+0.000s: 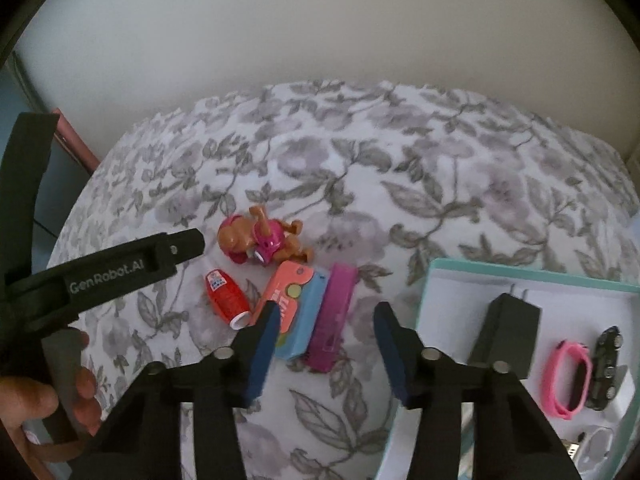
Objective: Organize rigid objects
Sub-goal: 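Grasp the red bottle with the left gripper while right gripper grasps the pink lighter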
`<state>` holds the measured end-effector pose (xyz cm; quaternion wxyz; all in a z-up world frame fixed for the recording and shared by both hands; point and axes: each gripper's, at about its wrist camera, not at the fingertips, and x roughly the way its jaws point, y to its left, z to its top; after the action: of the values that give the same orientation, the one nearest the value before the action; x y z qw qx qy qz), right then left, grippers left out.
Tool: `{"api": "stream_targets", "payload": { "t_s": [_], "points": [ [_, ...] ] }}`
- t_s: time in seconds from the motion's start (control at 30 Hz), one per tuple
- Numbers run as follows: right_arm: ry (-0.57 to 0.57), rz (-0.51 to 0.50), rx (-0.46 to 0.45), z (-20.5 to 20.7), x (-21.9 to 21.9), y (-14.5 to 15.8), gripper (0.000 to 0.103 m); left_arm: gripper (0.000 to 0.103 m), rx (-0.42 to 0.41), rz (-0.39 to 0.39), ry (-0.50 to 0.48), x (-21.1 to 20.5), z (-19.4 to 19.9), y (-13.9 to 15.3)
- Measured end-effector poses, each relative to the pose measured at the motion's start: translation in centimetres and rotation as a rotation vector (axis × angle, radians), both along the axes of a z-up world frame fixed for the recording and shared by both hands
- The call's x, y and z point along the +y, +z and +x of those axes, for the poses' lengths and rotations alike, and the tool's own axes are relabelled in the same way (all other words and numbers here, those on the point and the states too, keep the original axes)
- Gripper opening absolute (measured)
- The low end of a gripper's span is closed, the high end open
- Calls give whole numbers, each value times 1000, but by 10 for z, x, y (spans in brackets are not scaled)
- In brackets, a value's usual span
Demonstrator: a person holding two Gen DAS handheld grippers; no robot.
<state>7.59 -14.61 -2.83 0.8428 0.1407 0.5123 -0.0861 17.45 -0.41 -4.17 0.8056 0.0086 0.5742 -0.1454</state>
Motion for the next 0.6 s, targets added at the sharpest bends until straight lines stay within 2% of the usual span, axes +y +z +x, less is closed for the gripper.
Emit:
{"api": "stream_targets", "payload": {
  "t_s": [0.1, 0.17, 0.3, 0.6],
  "points": [
    [2, 7, 12, 4, 2, -7, 39, 77, 21, -1, -8, -2, 0, -7],
    [-2, 5, 23, 6, 1, -10, 35, 68, 36, -13, -24, -4, 0, -10],
    [-13, 29, 41, 9, -2, -18, 29, 65, 62, -22, -52, -11, -2, -17],
    [-18, 33, 73, 12, -3, -29, 28, 62, 96, 4, -117, -29, -6, -33]
  ]
}}
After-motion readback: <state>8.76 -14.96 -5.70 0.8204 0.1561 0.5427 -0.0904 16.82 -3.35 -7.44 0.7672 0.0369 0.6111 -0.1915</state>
